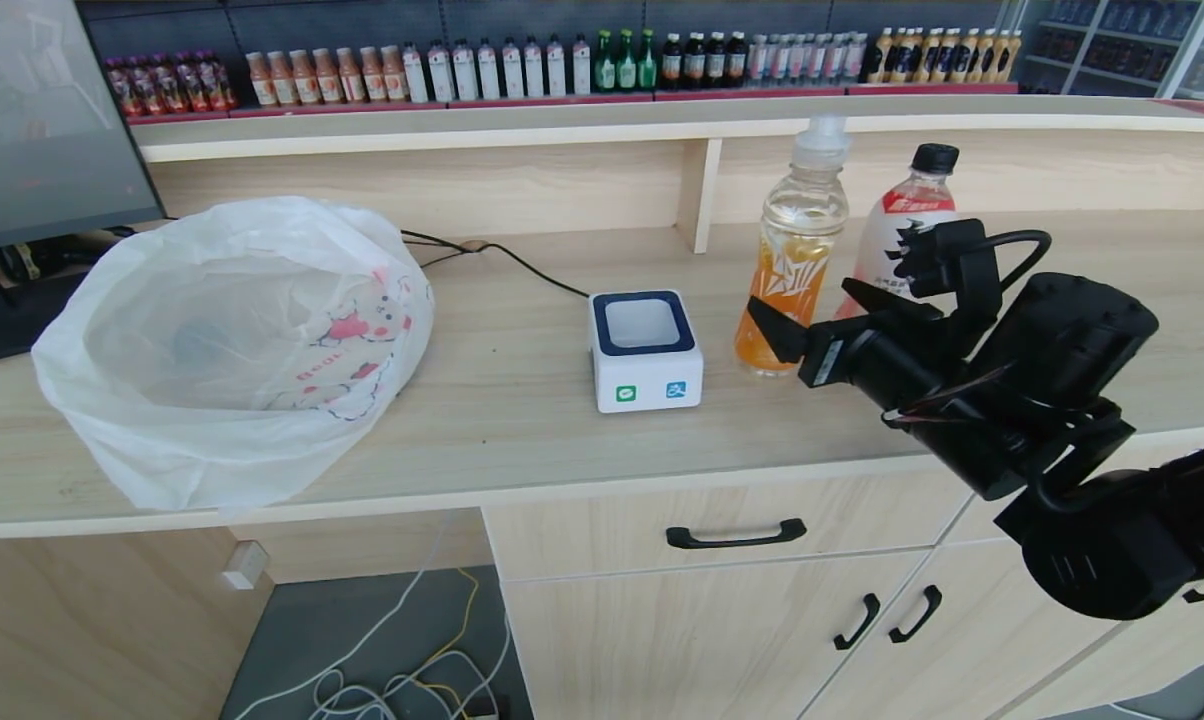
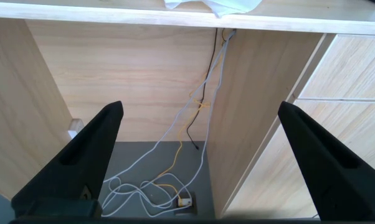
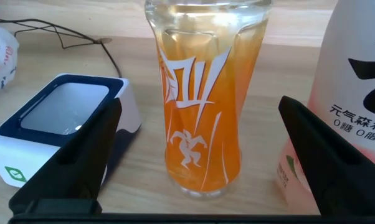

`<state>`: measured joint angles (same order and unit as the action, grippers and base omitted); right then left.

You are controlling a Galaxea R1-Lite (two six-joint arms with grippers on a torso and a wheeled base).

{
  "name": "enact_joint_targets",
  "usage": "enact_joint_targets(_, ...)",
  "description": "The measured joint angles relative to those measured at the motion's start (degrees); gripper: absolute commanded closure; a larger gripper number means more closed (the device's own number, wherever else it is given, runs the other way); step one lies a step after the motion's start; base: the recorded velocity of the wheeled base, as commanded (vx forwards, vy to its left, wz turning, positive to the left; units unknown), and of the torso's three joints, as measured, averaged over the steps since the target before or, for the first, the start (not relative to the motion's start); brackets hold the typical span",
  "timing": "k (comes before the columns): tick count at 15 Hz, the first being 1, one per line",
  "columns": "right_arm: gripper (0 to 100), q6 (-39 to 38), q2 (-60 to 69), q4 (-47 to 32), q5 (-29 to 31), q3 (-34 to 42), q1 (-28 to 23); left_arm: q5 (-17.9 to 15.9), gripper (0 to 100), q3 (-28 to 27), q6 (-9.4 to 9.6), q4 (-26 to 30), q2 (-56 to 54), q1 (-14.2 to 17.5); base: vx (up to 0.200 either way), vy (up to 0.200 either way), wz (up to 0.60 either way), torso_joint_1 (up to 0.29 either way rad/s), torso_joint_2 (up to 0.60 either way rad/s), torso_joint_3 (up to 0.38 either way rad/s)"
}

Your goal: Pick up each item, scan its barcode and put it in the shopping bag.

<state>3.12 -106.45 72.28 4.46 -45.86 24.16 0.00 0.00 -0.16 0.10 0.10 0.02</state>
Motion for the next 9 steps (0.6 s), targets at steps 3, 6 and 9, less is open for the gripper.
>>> enact_joint_targets(3,0,0.0,-0.6,0.0,0.2,-0.4,0.4,0.0,0,0.0,0.00,0.0,0.0,0.0,0.000,0.000,0.00,0.000,0.00,0.000)
enact_joint_targets(6,0,0.0,-1.4,0.0,0.3,-0.6,0.6,0.0,0,0.0,0.00,0.0,0.0,0.0,0.000,0.000,0.00,0.000,0.00,0.000)
enact_joint_targets(9,0,0.1,-2.7,0.0,0.4,-3.3,0.5,0.0,0,0.0,0.00,0.0,0.0,0.0,0.000,0.000,0.00,0.000,0.00,0.000)
